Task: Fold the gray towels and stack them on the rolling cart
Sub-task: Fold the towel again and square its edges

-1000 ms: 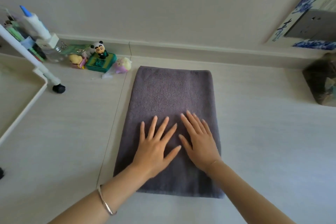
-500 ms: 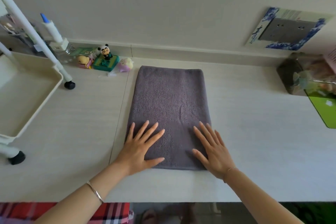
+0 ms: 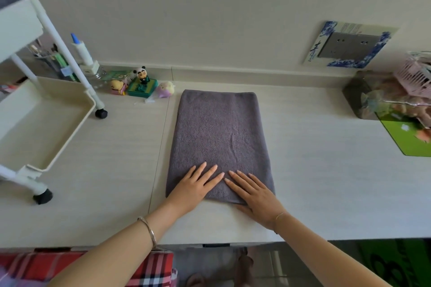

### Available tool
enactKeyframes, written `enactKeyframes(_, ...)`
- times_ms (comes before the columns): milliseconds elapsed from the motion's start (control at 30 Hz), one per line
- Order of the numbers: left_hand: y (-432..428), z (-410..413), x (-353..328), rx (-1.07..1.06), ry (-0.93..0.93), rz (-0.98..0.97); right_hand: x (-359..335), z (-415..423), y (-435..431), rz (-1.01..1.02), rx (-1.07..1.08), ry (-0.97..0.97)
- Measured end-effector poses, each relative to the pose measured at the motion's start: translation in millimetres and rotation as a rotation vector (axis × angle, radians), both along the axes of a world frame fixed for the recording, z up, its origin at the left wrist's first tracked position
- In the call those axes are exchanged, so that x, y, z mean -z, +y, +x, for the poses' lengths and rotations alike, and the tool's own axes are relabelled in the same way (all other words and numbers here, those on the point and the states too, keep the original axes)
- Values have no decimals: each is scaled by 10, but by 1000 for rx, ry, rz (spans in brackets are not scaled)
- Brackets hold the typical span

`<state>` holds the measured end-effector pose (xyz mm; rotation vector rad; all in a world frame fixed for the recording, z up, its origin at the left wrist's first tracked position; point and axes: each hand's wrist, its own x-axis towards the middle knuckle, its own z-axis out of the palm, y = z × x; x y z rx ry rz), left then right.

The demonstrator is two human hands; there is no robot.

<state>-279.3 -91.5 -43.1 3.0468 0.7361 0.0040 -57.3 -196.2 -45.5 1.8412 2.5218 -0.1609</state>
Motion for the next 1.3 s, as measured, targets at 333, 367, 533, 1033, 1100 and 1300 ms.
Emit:
enactKeyframes(333, 72, 64, -232, -79, -150, -54, -64, -10, -24, 41, 89, 145)
enactKeyframes(367, 90, 59, -266, -93, -194, -130, -81, -10, -14, 70, 89, 144)
enactKeyframes(533, 127, -98, -371, -142, -94, -267, -119, 122, -5, 239, 155, 148)
enactKeyframes(1033, 807, -403, -1663, -353, 87, -1377, -1656, 875, 444, -734, 413, 921)
enactKeyframes(1100, 950, -431, -1682, -381, 3, -1554, -1673, 883, 509, -744, 470, 1172)
enactKeyframes(1300, 833, -127, -701, -1124, -822, -1064, -644, 629, 701, -156, 1040, 951)
